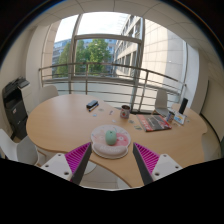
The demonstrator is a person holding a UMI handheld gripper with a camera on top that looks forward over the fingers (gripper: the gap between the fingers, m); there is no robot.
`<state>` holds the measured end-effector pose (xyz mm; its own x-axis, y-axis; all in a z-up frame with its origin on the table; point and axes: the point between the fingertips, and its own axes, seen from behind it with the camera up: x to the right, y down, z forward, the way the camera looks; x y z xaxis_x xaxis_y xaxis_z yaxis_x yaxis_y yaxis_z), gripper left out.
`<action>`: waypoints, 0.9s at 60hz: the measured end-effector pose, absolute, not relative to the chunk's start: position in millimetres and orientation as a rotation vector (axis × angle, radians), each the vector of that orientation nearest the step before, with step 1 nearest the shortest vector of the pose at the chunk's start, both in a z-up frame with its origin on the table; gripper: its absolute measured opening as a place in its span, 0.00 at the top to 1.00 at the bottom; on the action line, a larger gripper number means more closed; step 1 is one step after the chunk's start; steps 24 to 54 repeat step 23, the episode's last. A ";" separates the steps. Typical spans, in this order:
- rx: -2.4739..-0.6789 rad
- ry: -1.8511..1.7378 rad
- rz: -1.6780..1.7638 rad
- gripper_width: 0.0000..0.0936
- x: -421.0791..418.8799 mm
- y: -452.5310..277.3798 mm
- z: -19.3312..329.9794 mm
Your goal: Arrange mouse
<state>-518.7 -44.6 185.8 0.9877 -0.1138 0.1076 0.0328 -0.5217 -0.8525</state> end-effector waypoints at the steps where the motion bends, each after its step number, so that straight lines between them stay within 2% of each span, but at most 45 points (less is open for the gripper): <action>1: -2.111 0.055 -0.184 0.09 -519.3 -49.6 187.2; 18: -2.111 0.067 -0.196 0.10 -521.8 -100.6 197.9; 54: -2.106 0.069 -0.183 0.09 -518.8 -103.6 200.4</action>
